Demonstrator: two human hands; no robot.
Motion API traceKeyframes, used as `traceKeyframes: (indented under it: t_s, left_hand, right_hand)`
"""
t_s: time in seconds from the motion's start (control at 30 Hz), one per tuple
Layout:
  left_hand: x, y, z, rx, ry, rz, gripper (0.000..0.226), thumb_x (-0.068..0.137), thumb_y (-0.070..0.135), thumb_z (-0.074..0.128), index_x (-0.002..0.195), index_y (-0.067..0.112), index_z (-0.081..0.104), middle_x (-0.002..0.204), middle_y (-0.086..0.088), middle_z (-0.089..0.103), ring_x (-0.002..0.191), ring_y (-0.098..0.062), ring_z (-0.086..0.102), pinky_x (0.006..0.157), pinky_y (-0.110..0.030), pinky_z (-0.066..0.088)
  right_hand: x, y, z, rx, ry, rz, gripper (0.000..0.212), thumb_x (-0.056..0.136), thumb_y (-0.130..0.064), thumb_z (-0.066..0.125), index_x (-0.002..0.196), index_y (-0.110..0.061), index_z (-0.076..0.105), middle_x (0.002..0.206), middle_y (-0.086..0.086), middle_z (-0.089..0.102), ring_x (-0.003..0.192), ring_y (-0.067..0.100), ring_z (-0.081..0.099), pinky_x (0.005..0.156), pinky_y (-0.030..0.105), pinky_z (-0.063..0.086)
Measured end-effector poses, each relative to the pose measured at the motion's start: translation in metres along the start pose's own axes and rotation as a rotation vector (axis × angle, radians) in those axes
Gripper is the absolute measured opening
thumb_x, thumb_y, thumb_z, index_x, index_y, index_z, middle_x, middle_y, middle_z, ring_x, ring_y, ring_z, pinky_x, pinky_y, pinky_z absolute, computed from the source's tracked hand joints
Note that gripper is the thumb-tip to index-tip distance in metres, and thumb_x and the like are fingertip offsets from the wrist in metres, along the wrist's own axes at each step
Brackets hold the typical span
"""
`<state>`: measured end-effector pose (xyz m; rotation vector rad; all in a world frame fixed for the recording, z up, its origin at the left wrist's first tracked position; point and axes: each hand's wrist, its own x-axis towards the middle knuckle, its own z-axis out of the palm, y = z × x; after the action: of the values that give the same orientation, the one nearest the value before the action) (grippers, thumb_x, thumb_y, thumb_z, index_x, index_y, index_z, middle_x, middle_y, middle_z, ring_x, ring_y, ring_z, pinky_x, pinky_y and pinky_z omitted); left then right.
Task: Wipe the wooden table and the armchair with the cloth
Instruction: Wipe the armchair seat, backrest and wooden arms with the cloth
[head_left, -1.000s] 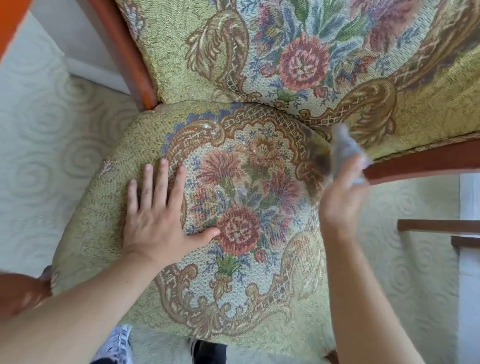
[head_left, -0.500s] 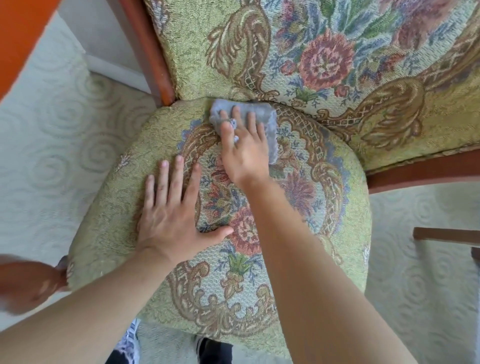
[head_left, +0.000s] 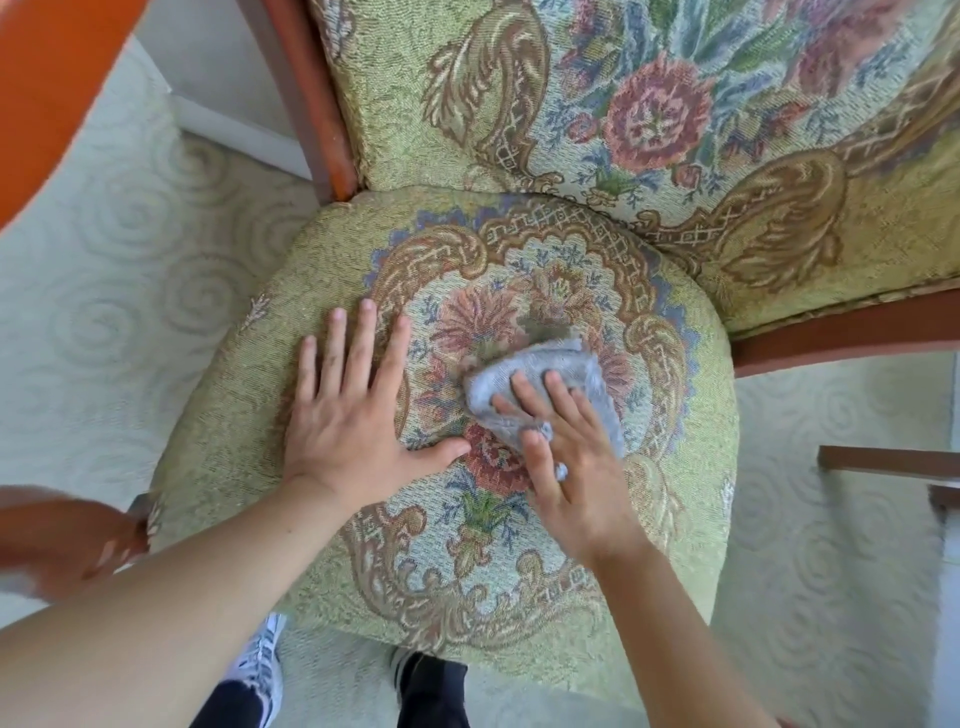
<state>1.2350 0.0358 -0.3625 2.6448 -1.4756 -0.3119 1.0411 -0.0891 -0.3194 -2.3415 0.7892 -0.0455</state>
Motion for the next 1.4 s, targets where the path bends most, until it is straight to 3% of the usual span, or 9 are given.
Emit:
traceKeyframes:
  t_s: [0.1, 0.2, 0.37, 0.47, 0.63, 0.87, 1.17, 1.33, 1.4]
  left_hand:
    - [0.001, 0.0, 0.0, 0.006, -0.004, 0.007, 0.129, 0.067, 0.102, 0.023, 0.162, 0.018, -0.003, 0.168, -0.015, -0.005, 0.155, -0.035, -0.002, 0.123, -0.054, 0.005]
    - [0.0, -0.001, -0.001, 0.007, -0.014, 0.006, 0.128, 0.068, 0.103, 0.02, 0.161, 0.019, -0.007, 0.168, -0.015, -0.01, 0.155, -0.035, -0.006, 0.123, -0.055, 0.004]
    - [0.0, 0.0, 0.0, 0.012, -0.028, 0.0, 0.128, 0.068, 0.103, 0.018, 0.161, 0.019, -0.01, 0.168, -0.015, -0.012, 0.155, -0.035, -0.008, 0.123, -0.057, 0.005]
    - [0.0, 0.0, 0.0, 0.012, -0.023, 0.001, 0.129, 0.067, 0.103, 0.018, 0.161, 0.018, -0.01, 0.168, -0.015, -0.012, 0.155, -0.035, -0.008, 0.123, -0.058, 0.005]
    - [-0.001, -0.001, 0.001, -0.003, -0.008, 0.002, 0.131, 0.066, 0.103, 0.022, 0.161, 0.017, -0.003, 0.168, -0.017, -0.004, 0.155, -0.037, -0.002, 0.123, -0.057, 0.003]
    - [0.0, -0.003, -0.005, 0.007, -0.049, 0.0, 0.13, 0.064, 0.104, 0.015, 0.16, 0.02, -0.01, 0.168, -0.014, -0.011, 0.155, -0.035, -0.008, 0.124, -0.058, 0.003]
    - [-0.001, -0.002, -0.005, 0.008, -0.029, 0.01, 0.129, 0.068, 0.103, 0.016, 0.16, 0.018, -0.011, 0.167, -0.017, -0.011, 0.154, -0.038, -0.007, 0.123, -0.06, 0.005]
    - [-0.003, -0.015, -0.002, 0.039, -0.04, 0.026, 0.128, 0.068, 0.102, 0.014, 0.16, 0.017, -0.011, 0.167, -0.017, -0.01, 0.154, -0.039, -0.006, 0.122, -0.061, 0.006]
    - [-0.002, -0.01, -0.003, 0.032, -0.037, 0.031, 0.128, 0.069, 0.102, 0.013, 0.16, 0.016, -0.01, 0.167, -0.018, -0.01, 0.154, -0.039, -0.006, 0.122, -0.061, 0.006]
  right_hand:
    - [-0.024, 0.001, -0.01, 0.082, 0.056, 0.126, 0.045, 0.106, -0.049, 0.023, 0.133, -0.038, 0.057, 0.148, -0.016, 0.05, 0.145, 0.006, 0.034, 0.119, 0.018, 0.021]
    - [-0.011, 0.007, -0.037, 0.573, 0.279, 0.599, 0.068, 0.089, -0.074, 0.038, 0.112, -0.016, 0.065, 0.101, -0.003, 0.072, 0.09, 0.012, 0.066, 0.077, 0.015, 0.051]
    - [0.052, 0.004, -0.08, 0.949, 0.722, 0.623, 0.042, 0.099, -0.049, 0.04, 0.104, -0.02, 0.07, 0.106, -0.006, 0.075, 0.103, 0.009, 0.069, 0.088, 0.028, 0.054]
    - [0.083, -0.026, -0.067, 0.707, 0.544, 0.374, 0.052, 0.102, -0.045, 0.026, 0.128, -0.022, 0.065, 0.131, -0.012, 0.065, 0.121, -0.004, 0.057, 0.097, 0.01, 0.044]
    - [0.099, -0.038, 0.008, -0.045, 0.151, 0.184, 0.051, 0.108, -0.037, 0.019, 0.153, -0.02, 0.036, 0.164, 0.004, 0.024, 0.154, 0.023, 0.011, 0.126, 0.038, 0.005]
    - [0.007, -0.01, 0.024, -0.209, 0.023, -0.072, 0.051, 0.107, -0.039, 0.017, 0.155, -0.026, 0.03, 0.164, 0.0, 0.02, 0.154, 0.023, 0.005, 0.126, 0.041, 0.007]
    - [-0.092, -0.014, 0.018, -0.044, 0.099, 0.168, 0.049, 0.106, -0.039, 0.024, 0.15, -0.027, 0.042, 0.16, -0.006, 0.034, 0.152, 0.011, 0.017, 0.124, 0.037, 0.016]
    - [-0.044, -0.034, -0.012, 0.685, 0.732, 0.617, 0.038, 0.105, -0.049, 0.032, 0.126, -0.034, 0.059, 0.129, -0.011, 0.064, 0.117, -0.01, 0.058, 0.091, 0.006, 0.045]
    - [-0.009, -0.025, -0.037, 0.861, 1.027, 0.762, 0.039, 0.103, -0.05, 0.039, 0.128, -0.025, 0.055, 0.117, -0.014, 0.06, 0.115, -0.005, 0.059, 0.097, 0.017, 0.049]
